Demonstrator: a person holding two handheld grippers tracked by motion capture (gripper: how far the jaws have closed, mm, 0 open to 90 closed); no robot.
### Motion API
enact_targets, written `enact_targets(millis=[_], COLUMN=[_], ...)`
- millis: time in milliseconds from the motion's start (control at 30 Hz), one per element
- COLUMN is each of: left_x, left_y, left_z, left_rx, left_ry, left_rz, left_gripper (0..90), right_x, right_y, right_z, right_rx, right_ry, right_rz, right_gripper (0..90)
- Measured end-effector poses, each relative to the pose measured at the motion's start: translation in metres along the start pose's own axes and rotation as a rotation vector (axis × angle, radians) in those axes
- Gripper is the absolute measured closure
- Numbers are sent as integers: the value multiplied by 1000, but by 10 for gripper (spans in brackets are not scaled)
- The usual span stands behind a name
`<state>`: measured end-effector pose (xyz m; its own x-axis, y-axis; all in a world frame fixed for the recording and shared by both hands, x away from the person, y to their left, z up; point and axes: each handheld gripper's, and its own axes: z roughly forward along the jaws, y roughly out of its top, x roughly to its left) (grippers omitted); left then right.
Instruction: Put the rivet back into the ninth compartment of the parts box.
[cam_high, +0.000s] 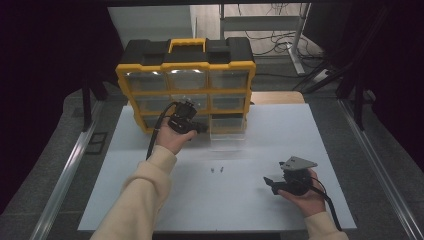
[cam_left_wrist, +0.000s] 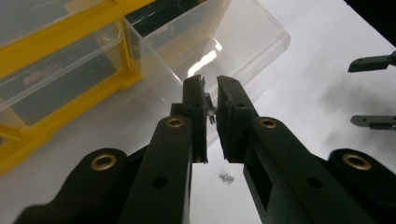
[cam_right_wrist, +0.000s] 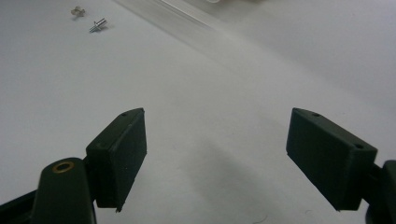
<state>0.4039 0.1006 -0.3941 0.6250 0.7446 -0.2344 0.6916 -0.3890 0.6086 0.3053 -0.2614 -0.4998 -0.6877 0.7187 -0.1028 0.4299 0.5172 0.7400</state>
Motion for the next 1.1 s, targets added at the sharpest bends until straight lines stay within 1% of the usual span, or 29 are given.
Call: enact_targets(millis=[300,467,600,633,667,700,767,900,967,1100], left_x=[0,1,2,2,2,1,0,0,0,-1], left_y=[10,14,16,17,19,20,22,25,26,28], left_z=[9,19,24,25,28,30,33,38,43,46], left_rx=[-6,-2,2,2,-1,-1,-2,2,11,21], left_ry=[-25,-32,-32,-34,-47,-48,-53,-47,-46,-43], left_rz=[-8,-18,-21,-25,-30,-25,-29,-35,-35,-30], left_gripper=[829,829,829,829,829,829,828,828,827,826], right_x=[0,-1,-1,-1,-1,-1,-1,-1,-1,-1], right_y=[0,-1,-1,-1,-1,-1,-1,-1,-1,-1], right_z=[0,1,2,2,2,2,2,2,2,3], right_rx=[2,1,6,6,6,6,6,8,10,14], right_ry=[0,1,0,0,-1,-2,-3,-3,-3,-1], right_rz=[-1,-1,0,0,-1,1,1,-4,-5,-4], right_gripper=[211,211,211,211,211,211,211,211,211,211])
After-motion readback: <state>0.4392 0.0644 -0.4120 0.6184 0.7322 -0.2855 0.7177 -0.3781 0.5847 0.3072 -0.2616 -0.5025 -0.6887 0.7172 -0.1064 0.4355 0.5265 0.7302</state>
